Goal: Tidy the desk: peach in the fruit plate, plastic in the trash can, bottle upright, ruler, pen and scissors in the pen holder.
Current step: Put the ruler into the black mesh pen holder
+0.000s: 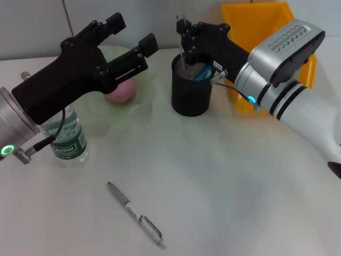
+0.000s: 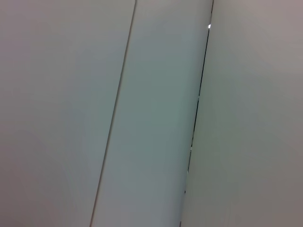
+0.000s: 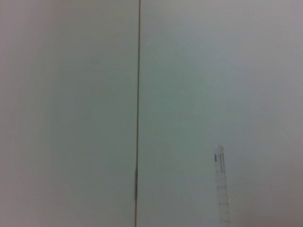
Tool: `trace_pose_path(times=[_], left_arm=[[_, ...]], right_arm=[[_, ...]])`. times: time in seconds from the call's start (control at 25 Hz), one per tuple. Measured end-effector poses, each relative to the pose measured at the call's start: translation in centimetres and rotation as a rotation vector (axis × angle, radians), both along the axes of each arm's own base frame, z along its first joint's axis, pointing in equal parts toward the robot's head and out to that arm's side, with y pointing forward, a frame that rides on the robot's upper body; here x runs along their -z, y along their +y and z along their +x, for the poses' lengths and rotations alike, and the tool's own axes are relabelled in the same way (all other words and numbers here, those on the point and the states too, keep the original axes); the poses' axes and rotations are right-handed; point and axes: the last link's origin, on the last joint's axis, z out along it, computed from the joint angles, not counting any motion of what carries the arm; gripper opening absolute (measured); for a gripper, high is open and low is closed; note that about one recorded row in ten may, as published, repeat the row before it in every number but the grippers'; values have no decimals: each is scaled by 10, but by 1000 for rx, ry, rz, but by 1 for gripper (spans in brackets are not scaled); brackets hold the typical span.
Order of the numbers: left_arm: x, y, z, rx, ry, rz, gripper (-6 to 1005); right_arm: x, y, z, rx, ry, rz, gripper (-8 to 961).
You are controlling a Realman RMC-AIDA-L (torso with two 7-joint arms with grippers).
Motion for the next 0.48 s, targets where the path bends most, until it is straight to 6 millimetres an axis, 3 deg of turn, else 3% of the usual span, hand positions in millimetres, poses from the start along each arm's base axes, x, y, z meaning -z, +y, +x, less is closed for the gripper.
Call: trace_pose_path(times=[0.48], left_arm=[[-4,-1,-3,10,-11,13,851]], right_arm=[[3,-4,8,45,14,-11,34]])
